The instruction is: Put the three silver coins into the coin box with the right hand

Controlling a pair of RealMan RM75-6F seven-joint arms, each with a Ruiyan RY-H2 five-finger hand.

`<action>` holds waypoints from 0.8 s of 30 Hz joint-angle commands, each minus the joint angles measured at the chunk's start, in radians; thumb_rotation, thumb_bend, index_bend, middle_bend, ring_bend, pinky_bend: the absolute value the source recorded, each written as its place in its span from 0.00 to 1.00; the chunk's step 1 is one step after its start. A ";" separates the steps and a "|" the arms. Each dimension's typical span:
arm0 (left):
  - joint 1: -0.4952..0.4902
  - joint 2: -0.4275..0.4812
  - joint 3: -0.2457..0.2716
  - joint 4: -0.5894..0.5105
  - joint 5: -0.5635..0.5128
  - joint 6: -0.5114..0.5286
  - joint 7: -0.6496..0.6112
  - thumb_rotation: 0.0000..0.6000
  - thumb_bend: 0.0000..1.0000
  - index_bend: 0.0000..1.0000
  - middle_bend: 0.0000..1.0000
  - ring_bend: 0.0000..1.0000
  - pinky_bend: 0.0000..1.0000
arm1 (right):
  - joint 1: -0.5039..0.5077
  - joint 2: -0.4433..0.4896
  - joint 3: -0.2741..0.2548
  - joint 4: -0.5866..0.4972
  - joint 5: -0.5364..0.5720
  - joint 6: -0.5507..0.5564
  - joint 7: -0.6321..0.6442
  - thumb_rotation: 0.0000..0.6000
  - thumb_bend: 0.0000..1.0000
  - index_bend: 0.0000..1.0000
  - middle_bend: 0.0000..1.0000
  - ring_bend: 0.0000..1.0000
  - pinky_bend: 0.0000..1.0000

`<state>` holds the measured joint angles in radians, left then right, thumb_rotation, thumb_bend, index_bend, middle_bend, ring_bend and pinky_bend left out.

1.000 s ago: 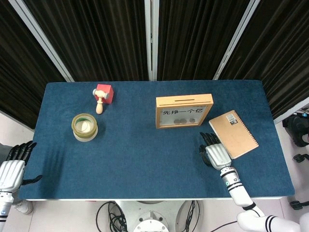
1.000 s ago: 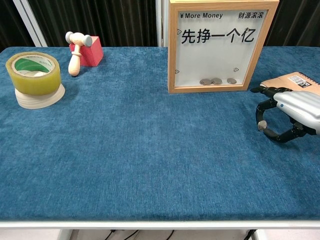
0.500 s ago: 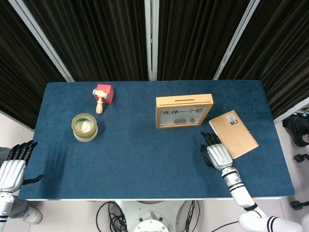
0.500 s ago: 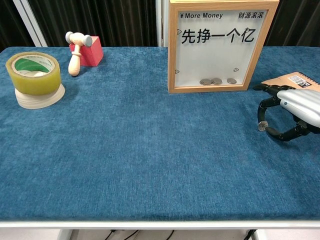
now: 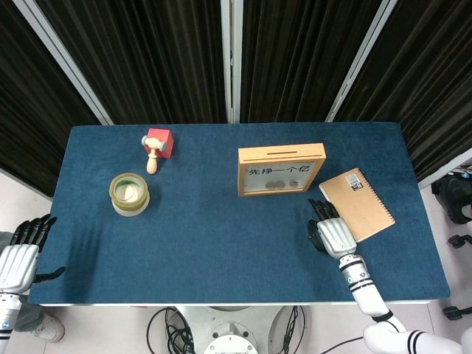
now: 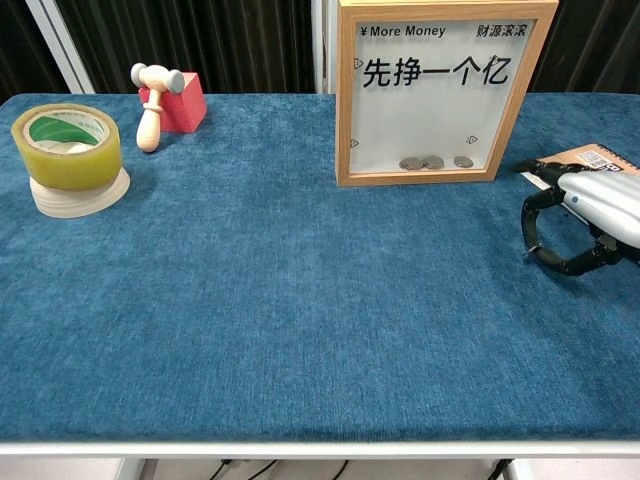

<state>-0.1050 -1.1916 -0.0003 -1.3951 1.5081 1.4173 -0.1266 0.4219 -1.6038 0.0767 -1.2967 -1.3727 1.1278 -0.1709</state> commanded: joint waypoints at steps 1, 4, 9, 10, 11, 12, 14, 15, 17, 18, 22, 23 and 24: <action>0.001 0.001 0.000 -0.004 0.002 0.003 0.003 1.00 0.00 0.06 0.01 0.00 0.00 | -0.010 0.033 0.015 -0.048 -0.021 0.048 0.016 1.00 0.38 0.66 0.02 0.00 0.00; 0.001 0.003 0.001 -0.010 0.006 0.007 0.007 1.00 0.00 0.06 0.01 0.00 0.00 | -0.021 0.089 0.042 -0.131 -0.039 0.106 0.042 1.00 0.38 0.66 0.02 0.00 0.00; 0.006 0.005 0.003 -0.016 0.013 0.019 0.006 1.00 0.00 0.06 0.01 0.00 0.00 | -0.040 0.222 0.116 -0.319 -0.047 0.197 0.076 1.00 0.38 0.67 0.02 0.00 0.00; 0.007 0.005 0.003 -0.017 0.014 0.022 0.004 1.00 0.00 0.06 0.01 0.00 0.00 | -0.043 0.261 0.139 -0.374 -0.032 0.203 0.084 1.00 0.38 0.67 0.03 0.00 0.00; 0.008 0.006 0.003 -0.017 0.016 0.025 0.002 1.00 0.00 0.06 0.01 0.00 0.00 | -0.043 0.293 0.158 -0.414 -0.015 0.201 0.089 1.00 0.39 0.67 0.03 0.00 0.00; 0.009 0.006 0.004 -0.016 0.019 0.028 -0.001 1.00 0.00 0.06 0.01 0.00 0.00 | -0.039 0.334 0.186 -0.461 0.013 0.193 0.091 1.00 0.39 0.67 0.03 0.00 0.00; 0.010 0.007 0.006 -0.016 0.024 0.033 -0.004 1.00 0.00 0.06 0.01 0.00 0.00 | -0.025 0.385 0.232 -0.511 0.060 0.176 0.080 1.00 0.39 0.67 0.03 0.00 0.00; 0.010 0.008 0.007 -0.016 0.028 0.036 -0.006 1.00 0.00 0.06 0.01 0.00 0.00 | -0.009 0.411 0.263 -0.532 0.095 0.160 0.067 1.00 0.39 0.67 0.03 0.00 0.00; 0.011 0.009 0.007 -0.017 0.033 0.040 -0.008 1.00 0.00 0.06 0.01 0.00 0.00 | 0.022 0.443 0.308 -0.559 0.162 0.121 0.045 1.00 0.39 0.67 0.03 0.00 0.00; 0.011 0.010 0.008 -0.018 0.035 0.042 -0.008 1.00 0.00 0.06 0.01 0.00 0.00 | 0.040 0.456 0.327 -0.571 0.199 0.096 0.033 1.00 0.39 0.67 0.03 0.00 0.00; 0.010 0.016 0.009 -0.028 0.047 0.050 -0.005 1.00 0.00 0.06 0.01 0.00 0.00 | 0.153 0.481 0.397 -0.565 0.403 -0.020 -0.071 1.00 0.39 0.68 0.04 0.00 0.00; 0.009 0.017 0.009 -0.031 0.050 0.052 -0.003 1.00 0.00 0.06 0.01 0.00 0.00 | 0.182 0.480 0.407 -0.560 0.452 -0.041 -0.099 1.00 0.39 0.68 0.04 0.00 0.00; 0.009 0.018 0.008 -0.034 0.052 0.054 -0.002 1.00 0.00 0.06 0.01 0.00 0.00 | 0.210 0.477 0.415 -0.554 0.497 -0.058 -0.126 1.00 0.39 0.68 0.04 0.00 0.00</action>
<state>-0.0955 -1.1744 0.0080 -1.4283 1.5589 1.4706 -0.1296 0.5303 -1.1529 0.4308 -1.8439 -1.0247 1.1599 -0.2011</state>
